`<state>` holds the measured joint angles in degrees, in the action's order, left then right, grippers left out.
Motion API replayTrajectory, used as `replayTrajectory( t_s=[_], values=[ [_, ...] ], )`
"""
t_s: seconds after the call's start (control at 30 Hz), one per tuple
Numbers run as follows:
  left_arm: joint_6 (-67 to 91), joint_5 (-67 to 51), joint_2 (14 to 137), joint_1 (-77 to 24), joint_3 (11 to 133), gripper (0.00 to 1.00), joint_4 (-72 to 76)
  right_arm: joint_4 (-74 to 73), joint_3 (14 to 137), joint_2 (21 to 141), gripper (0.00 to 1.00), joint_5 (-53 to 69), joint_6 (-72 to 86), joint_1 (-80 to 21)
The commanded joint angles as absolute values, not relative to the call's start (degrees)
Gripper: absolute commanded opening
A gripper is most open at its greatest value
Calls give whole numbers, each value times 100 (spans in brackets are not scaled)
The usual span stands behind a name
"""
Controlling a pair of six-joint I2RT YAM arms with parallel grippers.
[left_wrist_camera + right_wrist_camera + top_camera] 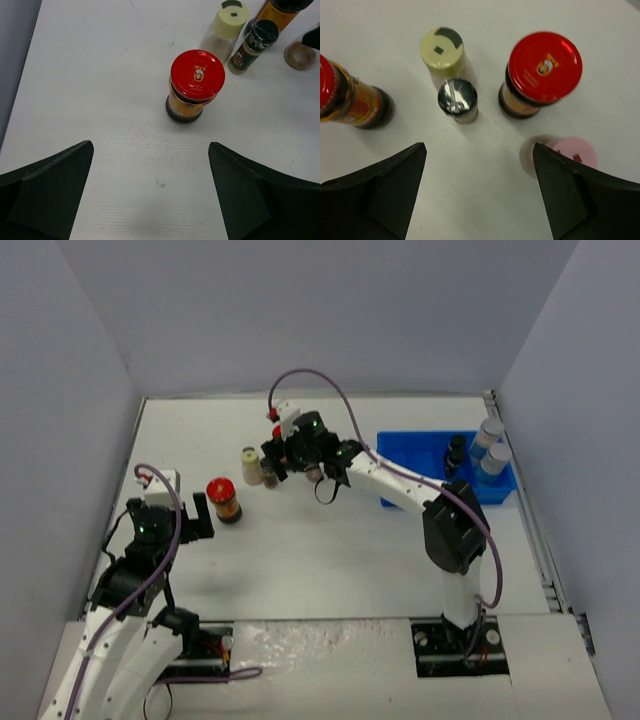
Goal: Organize the condiment bottles
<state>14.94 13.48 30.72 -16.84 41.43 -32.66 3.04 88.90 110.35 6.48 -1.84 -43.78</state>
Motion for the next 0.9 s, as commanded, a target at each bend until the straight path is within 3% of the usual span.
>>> replayTrajectory(
  t_s=[0.0,0.3,0.53,0.63,0.7,0.87],
  values=[
    [1441,1475,3112,-1652,4280,97,-2918,935,9615,11609,85,868,-316,-4549],
    [1441,1480,3117,-1652,4271,97,-2923,1083,10132,12451,83,830,-355,-4693],
    [1442,1485,3121,-1652,4271,97,-2927,1257,10248,12736,73,755,-298,-4693],
    [1441,1477,3129,-1652,4271,97,-2927,1281,10242,12753,66,714,-290,-4693],
    [1441,1479,3129,-1652,4271,97,-2925,1340,10177,12718,52,650,-303,-4693],
    [1438,1482,3129,-1652,4277,97,-2918,1549,9883,12509,30,496,-316,-4679]
  ],
)
